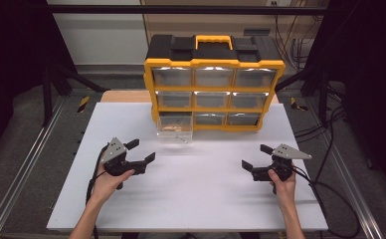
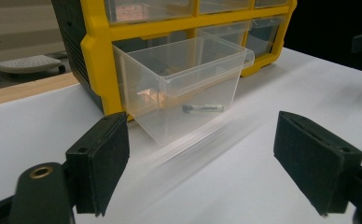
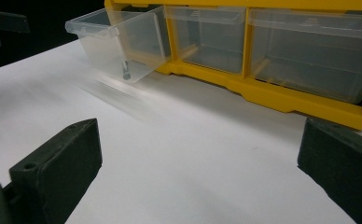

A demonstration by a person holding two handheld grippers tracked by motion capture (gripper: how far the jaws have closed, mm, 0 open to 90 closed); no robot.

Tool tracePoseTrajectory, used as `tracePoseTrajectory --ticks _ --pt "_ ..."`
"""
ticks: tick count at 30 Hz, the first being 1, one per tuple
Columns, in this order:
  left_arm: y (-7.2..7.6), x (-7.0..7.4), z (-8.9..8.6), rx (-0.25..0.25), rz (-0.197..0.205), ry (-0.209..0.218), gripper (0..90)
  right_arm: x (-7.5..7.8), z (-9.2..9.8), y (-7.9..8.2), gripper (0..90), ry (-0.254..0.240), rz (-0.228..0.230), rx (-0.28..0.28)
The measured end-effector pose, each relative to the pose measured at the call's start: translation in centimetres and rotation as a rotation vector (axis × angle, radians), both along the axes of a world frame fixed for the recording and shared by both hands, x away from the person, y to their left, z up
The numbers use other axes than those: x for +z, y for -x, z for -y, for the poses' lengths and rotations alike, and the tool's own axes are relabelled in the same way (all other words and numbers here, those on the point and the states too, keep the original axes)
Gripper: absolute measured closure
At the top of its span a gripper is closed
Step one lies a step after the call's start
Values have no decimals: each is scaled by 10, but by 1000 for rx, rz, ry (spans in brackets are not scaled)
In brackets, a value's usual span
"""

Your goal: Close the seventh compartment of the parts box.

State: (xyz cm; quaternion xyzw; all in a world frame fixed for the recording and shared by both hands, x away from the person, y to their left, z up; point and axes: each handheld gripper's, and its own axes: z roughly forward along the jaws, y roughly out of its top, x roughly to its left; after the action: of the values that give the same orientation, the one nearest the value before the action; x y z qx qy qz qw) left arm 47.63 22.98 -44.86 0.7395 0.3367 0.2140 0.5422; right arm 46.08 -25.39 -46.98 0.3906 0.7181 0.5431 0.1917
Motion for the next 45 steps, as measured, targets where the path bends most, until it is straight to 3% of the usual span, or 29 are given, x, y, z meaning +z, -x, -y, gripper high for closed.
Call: tracePoseTrajectory --ticks 15,32,45 --pt "-2 2 14 0 -15 -14 399 -1 4 2 5 -8 2 -5" --pt "-4 0 31 -19 -6 -71 649 -3 3 2 5 -2 0 -1" --pt "-7 -1 36 -27 0 -94 775 -4 2 1 5 5 -7 -1"
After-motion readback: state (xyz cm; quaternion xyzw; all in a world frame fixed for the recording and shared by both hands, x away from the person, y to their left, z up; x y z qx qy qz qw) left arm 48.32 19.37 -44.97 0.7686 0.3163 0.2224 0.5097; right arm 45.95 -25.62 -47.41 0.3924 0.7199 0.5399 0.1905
